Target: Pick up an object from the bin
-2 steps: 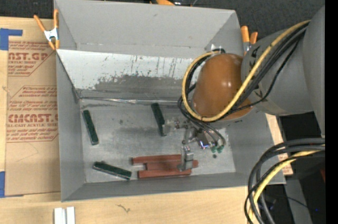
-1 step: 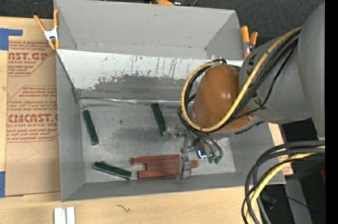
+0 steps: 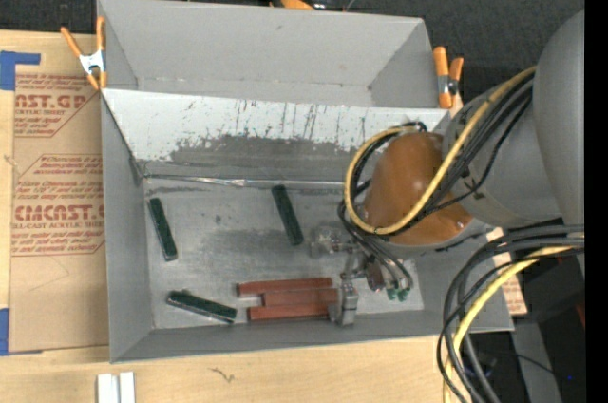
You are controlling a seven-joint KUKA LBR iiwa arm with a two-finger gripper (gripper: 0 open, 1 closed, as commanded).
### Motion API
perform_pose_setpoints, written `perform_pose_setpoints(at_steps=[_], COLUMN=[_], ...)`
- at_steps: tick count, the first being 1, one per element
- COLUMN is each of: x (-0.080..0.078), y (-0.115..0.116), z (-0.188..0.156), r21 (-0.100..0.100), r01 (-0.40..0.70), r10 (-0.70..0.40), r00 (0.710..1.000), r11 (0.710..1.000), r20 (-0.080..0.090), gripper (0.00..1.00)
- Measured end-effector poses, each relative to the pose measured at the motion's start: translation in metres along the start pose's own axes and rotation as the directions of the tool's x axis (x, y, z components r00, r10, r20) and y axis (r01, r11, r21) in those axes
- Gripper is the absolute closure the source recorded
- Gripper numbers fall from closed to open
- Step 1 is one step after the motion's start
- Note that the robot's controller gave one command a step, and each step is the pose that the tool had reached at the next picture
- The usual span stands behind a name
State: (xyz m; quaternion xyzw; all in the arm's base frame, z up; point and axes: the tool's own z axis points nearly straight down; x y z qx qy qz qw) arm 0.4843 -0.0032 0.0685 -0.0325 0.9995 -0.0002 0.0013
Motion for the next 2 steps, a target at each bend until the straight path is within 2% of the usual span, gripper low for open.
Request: perform_pose_setpoints(at_steps=[1,2], x=[0.001,-0.020], y=[0.002,-0.026], z=[-0.003,-0.142], r21=[-0.001,0.002], r01=[0.005,0.371], r10=[-0.005,-0.371], r00=[1.000,0.929], r11=[1.000,0.929], r20=[-0.006,0.004], gripper=[1.00,1.00])
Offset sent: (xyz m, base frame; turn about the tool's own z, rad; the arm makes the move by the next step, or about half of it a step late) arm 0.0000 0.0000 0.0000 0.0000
